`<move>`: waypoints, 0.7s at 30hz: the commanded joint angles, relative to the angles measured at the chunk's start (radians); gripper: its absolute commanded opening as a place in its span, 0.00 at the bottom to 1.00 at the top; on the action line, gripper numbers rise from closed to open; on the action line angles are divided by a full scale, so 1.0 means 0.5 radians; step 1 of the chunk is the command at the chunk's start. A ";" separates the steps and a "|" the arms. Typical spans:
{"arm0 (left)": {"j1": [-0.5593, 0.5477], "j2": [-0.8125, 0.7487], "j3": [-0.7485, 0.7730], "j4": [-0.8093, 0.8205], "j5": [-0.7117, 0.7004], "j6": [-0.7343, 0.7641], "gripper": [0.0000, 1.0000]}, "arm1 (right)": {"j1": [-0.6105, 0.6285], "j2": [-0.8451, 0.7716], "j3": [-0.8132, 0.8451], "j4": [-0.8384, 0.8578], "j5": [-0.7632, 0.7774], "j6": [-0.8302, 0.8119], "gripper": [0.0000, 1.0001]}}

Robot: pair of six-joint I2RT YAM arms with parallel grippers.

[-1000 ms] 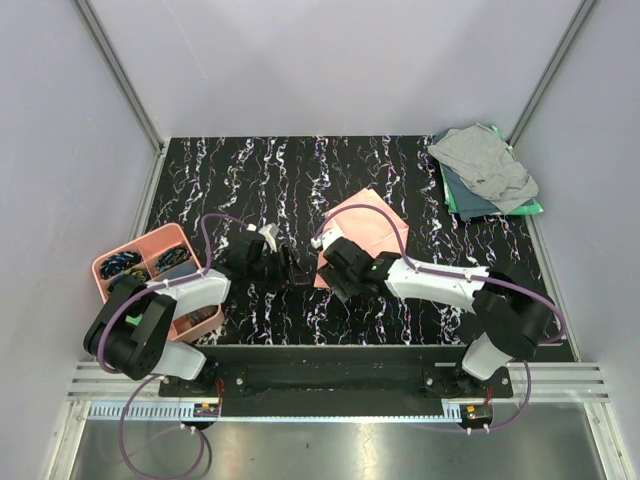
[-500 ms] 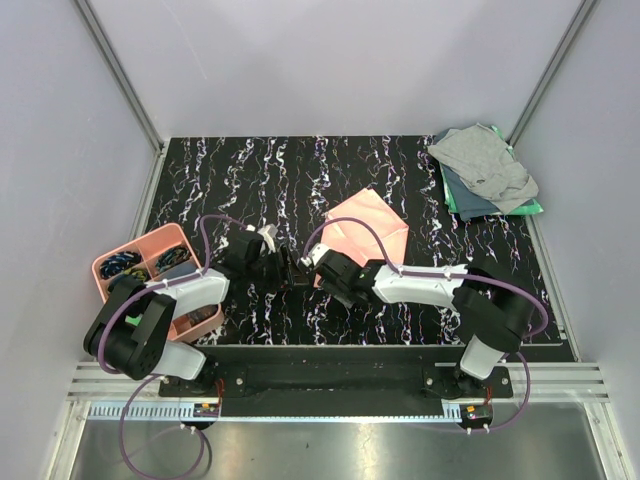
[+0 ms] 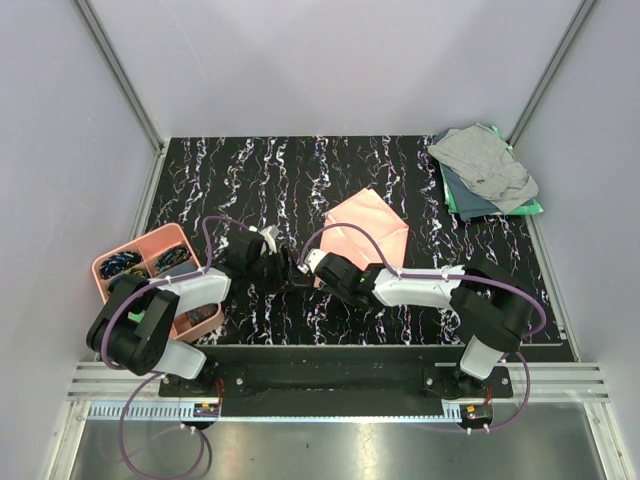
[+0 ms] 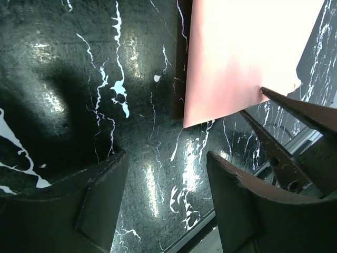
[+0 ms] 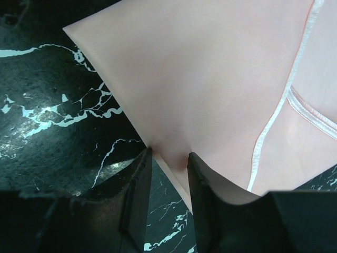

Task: Fold the napkin, place the utensils inside, and roll it up
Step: Roll the napkin with the utensil

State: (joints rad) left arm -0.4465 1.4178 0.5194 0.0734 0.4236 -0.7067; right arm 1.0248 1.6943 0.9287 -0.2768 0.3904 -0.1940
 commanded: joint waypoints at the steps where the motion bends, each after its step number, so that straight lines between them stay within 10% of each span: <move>1: 0.009 0.024 0.044 0.111 0.073 -0.019 0.66 | 0.030 0.008 -0.010 0.072 -0.063 -0.078 0.41; 10: 0.006 0.045 0.041 0.148 0.091 -0.050 0.66 | 0.037 0.112 0.008 0.044 -0.097 -0.097 0.39; 21: 0.000 0.140 0.017 0.328 0.180 -0.145 0.63 | 0.037 0.158 0.060 -0.005 -0.185 -0.112 0.04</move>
State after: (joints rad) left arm -0.4458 1.4639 0.5194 0.1459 0.4633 -0.7502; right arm 1.0389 1.7535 0.9554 -0.2481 0.3729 -0.2558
